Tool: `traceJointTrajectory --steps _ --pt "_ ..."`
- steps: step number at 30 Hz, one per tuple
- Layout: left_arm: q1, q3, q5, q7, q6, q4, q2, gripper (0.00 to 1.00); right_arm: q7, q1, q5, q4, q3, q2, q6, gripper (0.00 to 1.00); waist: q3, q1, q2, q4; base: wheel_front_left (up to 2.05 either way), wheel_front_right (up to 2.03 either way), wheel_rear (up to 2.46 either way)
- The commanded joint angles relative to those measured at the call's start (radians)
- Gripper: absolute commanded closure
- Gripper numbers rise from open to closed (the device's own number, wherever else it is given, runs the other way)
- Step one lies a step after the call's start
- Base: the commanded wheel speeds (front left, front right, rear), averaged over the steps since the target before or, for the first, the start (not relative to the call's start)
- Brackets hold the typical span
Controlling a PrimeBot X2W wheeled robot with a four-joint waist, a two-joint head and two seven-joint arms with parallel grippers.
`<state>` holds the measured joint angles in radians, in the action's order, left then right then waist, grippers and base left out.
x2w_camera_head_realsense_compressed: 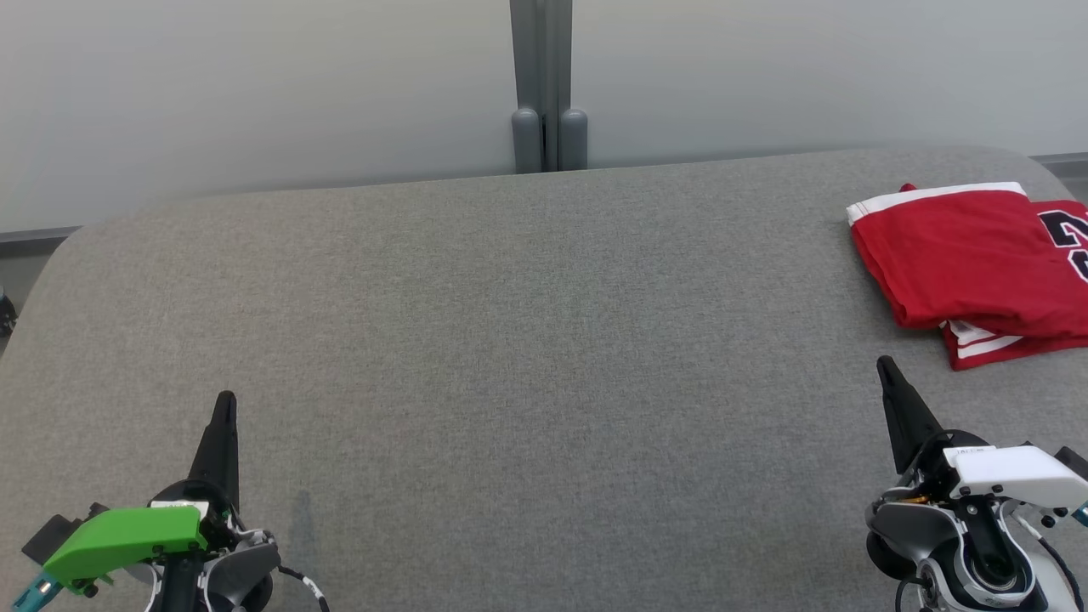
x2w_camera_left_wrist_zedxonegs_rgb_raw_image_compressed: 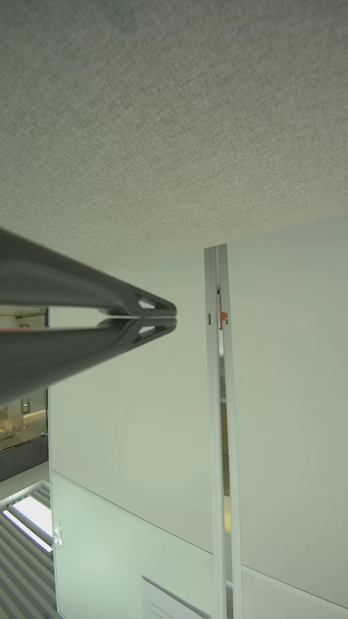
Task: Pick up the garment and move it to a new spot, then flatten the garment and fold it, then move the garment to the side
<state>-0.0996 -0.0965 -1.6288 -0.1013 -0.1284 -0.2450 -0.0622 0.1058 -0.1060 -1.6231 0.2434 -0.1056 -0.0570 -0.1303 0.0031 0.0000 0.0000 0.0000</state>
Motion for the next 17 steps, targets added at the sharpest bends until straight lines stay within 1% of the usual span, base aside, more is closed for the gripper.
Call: traceJointTrajectory --steps 1,17 --pt "-0.017 -0.004 0.004 -0.002 -0.006 -0.001 -0.001 1.0 0.006 -0.006 0.006 0.002 -0.002 0.0 -0.001 1.0 0.0 0.0 0.0 0.0 0.0 0.0 0.0" --pt "-0.018 -0.008 0.007 -0.005 -0.006 -0.001 0.001 1.0 0.006 -0.006 0.007 0.002 -0.004 0.001 -0.001 1.0 0.0 0.0 0.0 0.0 0.0 0.0 0.0"
